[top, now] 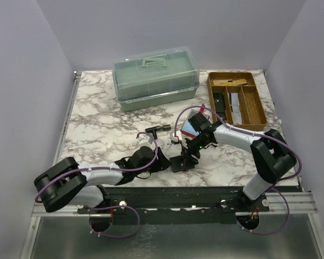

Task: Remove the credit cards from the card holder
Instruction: Remove the credit card from the card holder.

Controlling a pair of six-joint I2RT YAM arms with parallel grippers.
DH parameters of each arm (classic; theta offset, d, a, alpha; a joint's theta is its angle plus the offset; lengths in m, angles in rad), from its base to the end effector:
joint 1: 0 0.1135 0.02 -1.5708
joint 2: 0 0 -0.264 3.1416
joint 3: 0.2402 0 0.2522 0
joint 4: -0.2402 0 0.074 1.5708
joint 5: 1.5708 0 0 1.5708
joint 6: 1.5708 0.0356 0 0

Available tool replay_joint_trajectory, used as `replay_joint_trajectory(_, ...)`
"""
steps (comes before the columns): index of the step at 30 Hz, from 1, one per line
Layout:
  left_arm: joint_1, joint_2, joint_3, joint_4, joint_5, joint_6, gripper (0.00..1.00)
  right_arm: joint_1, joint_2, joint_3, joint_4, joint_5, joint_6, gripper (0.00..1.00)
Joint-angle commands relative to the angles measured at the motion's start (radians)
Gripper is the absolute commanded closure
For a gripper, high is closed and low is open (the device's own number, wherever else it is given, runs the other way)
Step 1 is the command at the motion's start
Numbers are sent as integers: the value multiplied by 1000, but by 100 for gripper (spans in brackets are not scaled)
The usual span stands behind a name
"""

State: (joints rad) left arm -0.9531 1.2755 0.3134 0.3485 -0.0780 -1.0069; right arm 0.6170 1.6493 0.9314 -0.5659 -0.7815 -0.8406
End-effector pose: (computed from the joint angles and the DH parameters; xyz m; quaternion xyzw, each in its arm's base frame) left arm 0.1308 -0.1794 0.1364 -0.0418 0.8862 -0.3629 0.2851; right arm 0.2243 0.1898 0.1655 -0.6501 0.6464 0.3599 0.1735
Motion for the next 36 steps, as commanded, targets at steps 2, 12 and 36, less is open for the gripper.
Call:
replay_joint_trajectory(2,-8,81,-36,-50,43,-63,45,27,21,-15,-17,30,-31,45)
replay_joint_trajectory(12,-26,172,-23,-52,27,-167,66,75,-15,-63,-25,19,-115,53)
replay_joint_trajectory(36,-88,183,-59,-71,-207,-334,100,144,-47,-71,-17,32,-91,55)
